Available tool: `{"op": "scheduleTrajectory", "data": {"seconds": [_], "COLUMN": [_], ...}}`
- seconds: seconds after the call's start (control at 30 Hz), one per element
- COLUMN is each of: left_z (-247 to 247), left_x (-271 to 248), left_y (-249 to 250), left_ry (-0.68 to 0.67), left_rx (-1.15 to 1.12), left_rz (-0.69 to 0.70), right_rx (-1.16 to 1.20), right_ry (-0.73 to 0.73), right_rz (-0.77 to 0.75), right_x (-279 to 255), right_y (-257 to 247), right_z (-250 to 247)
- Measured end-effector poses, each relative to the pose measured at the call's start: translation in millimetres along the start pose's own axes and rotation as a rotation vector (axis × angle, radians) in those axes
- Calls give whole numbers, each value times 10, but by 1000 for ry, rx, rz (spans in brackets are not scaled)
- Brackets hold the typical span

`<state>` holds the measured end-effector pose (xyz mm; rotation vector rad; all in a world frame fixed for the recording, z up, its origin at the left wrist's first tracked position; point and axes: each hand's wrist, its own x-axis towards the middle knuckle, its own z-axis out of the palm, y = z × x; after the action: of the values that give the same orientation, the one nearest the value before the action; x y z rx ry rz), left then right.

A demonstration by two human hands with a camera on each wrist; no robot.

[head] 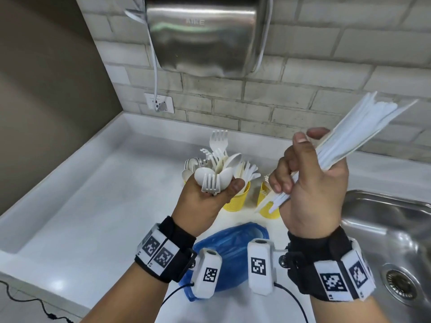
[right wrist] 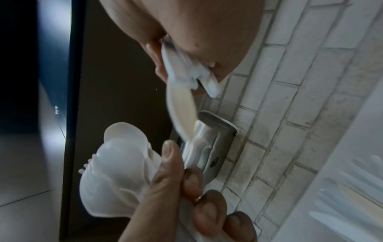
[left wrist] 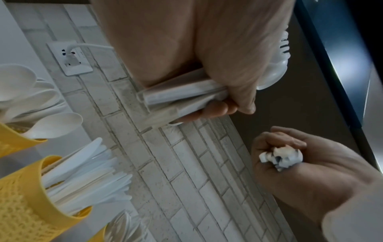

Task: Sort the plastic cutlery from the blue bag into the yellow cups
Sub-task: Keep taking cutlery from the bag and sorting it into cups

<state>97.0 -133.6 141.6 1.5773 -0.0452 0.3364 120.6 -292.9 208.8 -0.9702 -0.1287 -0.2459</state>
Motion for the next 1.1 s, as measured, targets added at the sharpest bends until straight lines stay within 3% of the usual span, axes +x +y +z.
{"op": "scheduleTrajectory", "data": {"seconds": [0.13,0.23,0.4,0.63,0.8,1.03,1.1], "left_z": [27,7,0,44,50,33,32], "left_x": [2,29,53,-18,-21,-6,4], "left_y": [116,132,159,135,161,187,188], "left_ry": [-43,-95,-82,-25,-20,-87,-108], "left_rx": [-57,-3,90,-130,-132,-85,-65], "left_rz": [-5,94,169,55,75,-33,-44], "right_rx": [-173,-281,-390,-219,-254,-602,-701], "right_ry": [-300,-454,-399,-353,-351,-478,-537], "right_rz": [-116,-118,-105,92,111,34,71], "right_x": [-64,-180,-264,-280,-270,-194,-144], "right_y": [-41,-61,-9,-9,-27,-231,-294], "right_z": [-43,-50,-58,-20,-14,-9,-10]}}
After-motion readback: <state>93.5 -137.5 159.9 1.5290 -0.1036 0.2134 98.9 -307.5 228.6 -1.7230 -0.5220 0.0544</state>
